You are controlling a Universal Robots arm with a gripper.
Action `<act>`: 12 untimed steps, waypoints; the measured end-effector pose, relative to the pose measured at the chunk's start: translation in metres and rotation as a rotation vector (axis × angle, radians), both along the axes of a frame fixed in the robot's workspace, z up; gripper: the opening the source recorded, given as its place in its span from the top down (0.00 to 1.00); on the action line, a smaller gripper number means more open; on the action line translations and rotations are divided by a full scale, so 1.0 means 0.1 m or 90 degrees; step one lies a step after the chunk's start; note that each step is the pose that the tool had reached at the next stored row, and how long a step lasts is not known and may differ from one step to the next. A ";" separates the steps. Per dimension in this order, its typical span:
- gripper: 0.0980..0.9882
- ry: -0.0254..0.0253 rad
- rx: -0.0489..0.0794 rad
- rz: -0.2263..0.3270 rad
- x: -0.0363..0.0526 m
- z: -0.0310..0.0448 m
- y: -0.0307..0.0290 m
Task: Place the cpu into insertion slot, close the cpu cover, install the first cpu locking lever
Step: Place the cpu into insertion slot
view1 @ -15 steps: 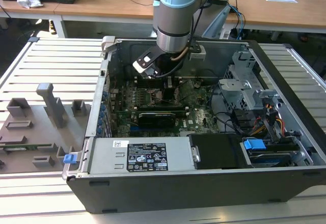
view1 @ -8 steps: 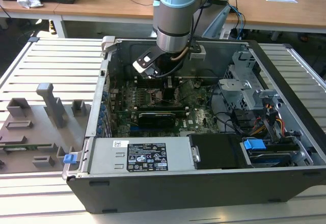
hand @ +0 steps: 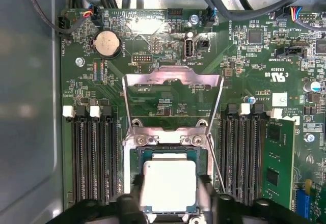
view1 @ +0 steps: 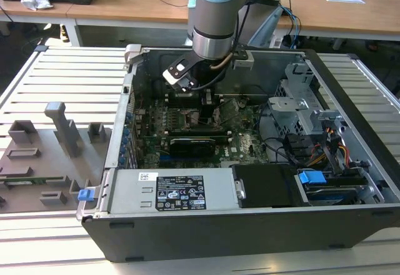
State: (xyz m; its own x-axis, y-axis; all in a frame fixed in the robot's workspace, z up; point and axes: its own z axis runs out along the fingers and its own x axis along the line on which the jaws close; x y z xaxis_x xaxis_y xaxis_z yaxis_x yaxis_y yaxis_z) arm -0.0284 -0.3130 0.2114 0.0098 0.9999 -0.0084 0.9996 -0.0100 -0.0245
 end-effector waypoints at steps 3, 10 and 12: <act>0.78 0.0000 0.000 0.000 -0.001 0.000 0.000; 0.99 0.0001 0.000 0.000 -0.002 0.000 0.000; 0.99 0.0000 0.000 0.000 -0.006 -0.001 -0.001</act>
